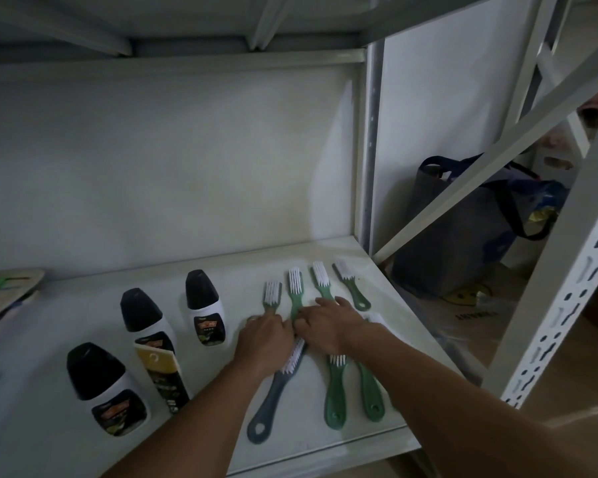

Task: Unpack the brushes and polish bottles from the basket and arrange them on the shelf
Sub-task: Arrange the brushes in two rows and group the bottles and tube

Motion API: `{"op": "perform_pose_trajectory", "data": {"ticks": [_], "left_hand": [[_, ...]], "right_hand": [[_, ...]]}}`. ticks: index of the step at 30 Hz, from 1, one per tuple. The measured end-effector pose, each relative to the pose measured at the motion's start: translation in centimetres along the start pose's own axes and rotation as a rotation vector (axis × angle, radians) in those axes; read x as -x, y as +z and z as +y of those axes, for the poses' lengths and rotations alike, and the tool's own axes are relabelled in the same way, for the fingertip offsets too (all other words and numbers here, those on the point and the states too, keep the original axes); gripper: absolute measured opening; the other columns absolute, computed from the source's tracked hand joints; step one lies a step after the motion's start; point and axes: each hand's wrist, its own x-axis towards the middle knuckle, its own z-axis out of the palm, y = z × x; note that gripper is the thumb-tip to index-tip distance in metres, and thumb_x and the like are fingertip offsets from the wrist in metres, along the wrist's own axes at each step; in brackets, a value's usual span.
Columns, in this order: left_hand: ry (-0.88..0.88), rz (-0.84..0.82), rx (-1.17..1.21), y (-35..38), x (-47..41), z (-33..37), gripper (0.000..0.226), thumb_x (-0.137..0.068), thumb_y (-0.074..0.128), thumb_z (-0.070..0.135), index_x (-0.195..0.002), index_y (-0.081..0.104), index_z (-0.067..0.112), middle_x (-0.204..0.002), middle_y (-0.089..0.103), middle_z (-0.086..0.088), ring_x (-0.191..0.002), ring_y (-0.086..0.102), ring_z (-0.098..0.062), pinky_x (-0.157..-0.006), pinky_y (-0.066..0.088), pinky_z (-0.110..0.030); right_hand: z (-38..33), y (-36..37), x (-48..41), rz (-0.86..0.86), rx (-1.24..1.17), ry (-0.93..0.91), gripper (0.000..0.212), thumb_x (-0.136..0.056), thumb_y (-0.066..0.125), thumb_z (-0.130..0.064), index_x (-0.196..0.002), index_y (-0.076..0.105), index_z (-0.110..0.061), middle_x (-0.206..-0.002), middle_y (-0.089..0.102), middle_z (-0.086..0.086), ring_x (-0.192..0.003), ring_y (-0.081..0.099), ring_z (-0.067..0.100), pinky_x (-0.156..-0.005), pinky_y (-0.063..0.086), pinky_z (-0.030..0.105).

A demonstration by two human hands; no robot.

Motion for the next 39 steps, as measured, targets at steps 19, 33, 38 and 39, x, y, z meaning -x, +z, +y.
{"op": "perform_pose_trajectory", "data": {"ticks": [19, 33, 38, 39], "left_hand": [[-0.028, 0.167, 0.054, 2.6, 10.9, 1.7, 0.038, -0.089, 0.056, 0.026, -0.124, 0.042, 0.022, -0.119, 0.050, -0.003, -0.104, 0.061, -0.030, -0.087, 0.052, -0.043], [0.226, 0.093, -0.157, 3.7, 9.7, -0.9, 0.055, -0.103, 0.025, 0.038, -0.155, 0.015, 0.024, -0.166, 0.002, 0.004, -0.152, 0.007, -0.013, -0.115, 0.024, -0.038], [0.233, 0.084, -0.159, 3.8, 9.4, -1.2, 0.054, -0.103, 0.024, 0.038, -0.155, 0.015, 0.025, -0.166, -0.001, 0.005, -0.152, 0.006, -0.011, -0.115, 0.024, -0.037], [0.236, 0.094, -0.156, 3.9, 9.4, -1.2, 0.054, -0.103, 0.024, 0.038, -0.155, 0.016, 0.025, -0.166, 0.000, 0.005, -0.152, 0.006, -0.011, -0.115, 0.024, -0.036]], "right_hand": [[-4.9, 3.6, 10.4, 0.332, -0.167, 0.216, 0.052, -0.086, 0.047, -0.003, -0.138, 0.042, -0.004, -0.147, 0.041, 0.017, -0.126, 0.045, 0.032, -0.109, 0.036, 0.038], [-5.6, 5.9, 9.5, 0.400, -0.142, 0.157, 0.077, -0.054, 0.081, 0.000, -0.127, 0.057, 0.007, -0.137, 0.054, 0.026, -0.106, 0.065, 0.039, -0.089, 0.054, 0.037], [-5.2, 5.9, 9.2, 0.408, -0.058, 0.176, 0.083, -0.026, 0.089, -0.014, -0.106, 0.072, 0.000, -0.115, 0.070, 0.019, -0.083, 0.072, 0.026, -0.073, 0.059, 0.027], [-5.0, 6.1, 9.1, 0.385, -0.082, 0.156, 0.081, -0.038, 0.086, -0.011, -0.116, 0.066, 0.003, -0.126, 0.064, 0.022, -0.093, 0.070, 0.030, -0.081, 0.057, 0.030]]}}
